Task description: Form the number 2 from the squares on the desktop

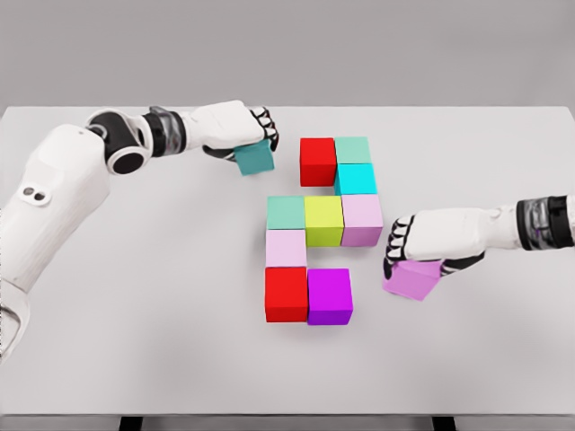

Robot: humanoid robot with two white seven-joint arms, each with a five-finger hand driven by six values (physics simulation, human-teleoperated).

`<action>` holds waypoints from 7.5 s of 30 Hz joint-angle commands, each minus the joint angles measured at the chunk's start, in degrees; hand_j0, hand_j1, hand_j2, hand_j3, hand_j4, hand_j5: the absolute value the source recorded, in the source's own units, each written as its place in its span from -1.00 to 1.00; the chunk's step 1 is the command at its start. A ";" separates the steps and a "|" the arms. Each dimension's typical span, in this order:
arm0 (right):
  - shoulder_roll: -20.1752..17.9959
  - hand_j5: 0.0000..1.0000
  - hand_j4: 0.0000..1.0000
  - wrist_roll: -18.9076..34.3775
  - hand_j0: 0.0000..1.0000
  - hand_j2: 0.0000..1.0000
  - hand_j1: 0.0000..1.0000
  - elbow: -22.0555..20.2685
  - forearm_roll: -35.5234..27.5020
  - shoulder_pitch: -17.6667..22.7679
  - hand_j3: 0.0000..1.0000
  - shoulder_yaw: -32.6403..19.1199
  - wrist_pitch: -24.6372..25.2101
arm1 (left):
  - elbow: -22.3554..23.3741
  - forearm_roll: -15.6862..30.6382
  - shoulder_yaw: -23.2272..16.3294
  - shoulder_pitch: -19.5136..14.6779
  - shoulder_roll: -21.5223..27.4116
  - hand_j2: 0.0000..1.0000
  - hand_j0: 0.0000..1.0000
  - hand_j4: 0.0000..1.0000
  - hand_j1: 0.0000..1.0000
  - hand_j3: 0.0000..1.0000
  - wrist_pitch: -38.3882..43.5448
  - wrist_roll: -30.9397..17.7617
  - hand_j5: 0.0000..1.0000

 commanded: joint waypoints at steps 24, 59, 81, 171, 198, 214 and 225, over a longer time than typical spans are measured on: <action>-0.41 1.00 1.00 -0.18 1.00 1.00 1.00 -0.73 -2.14 0.09 1.00 2.52 0.13 | 3.02 -1.53 0.46 -0.09 -3.17 0.55 0.55 0.55 0.55 0.55 0.12 0.67 0.55; 0.73 1.00 1.00 2.45 1.00 1.00 1.00 10.26 0.32 1.93 1.00 -1.79 0.13 | -4.18 24.92 2.30 8.17 7.47 0.05 0.05 0.05 0.05 0.05 26.25 -3.02 0.05; 0.64 1.00 1.00 2.45 1.00 1.00 1.00 5.07 0.32 2.02 1.00 -0.82 0.13 | -9.37 29.67 -1.74 9.40 8.79 0.02 0.02 0.02 0.02 0.02 26.42 -2.84 0.02; 3.19 -0.79 -0.79 3.61 -0.79 -0.79 -0.79 5.95 -1.00 -25.58 -0.79 34.07 0.13 | -22.37 38.90 1.78 12.65 27.85 1.00 1.00 1.00 1.00 1.00 3.40 -2.49 1.00; 5.30 -0.79 -0.79 3.61 -0.79 -0.79 -0.79 5.16 -1.00 -25.66 -0.79 32.84 0.13 | -21.06 39.43 3.36 16.44 33.66 1.00 1.00 1.00 1.00 1.00 0.12 -0.65 1.00; 5.57 -0.79 -0.79 3.61 -0.79 -0.79 -0.79 3.84 -0.82 -25.66 -0.79 32.93 0.13 | -20.00 39.34 3.45 16.35 32.78 1.00 1.00 1.00 1.00 1.00 0.12 -0.65 1.00; 2.84 1.00 1.00 3.61 1.00 1.00 1.00 9.20 0.23 -25.75 1.00 30.38 0.13 | -20.09 39.34 3.45 16.35 32.69 1.00 1.00 1.00 1.00 1.00 0.12 -0.65 1.00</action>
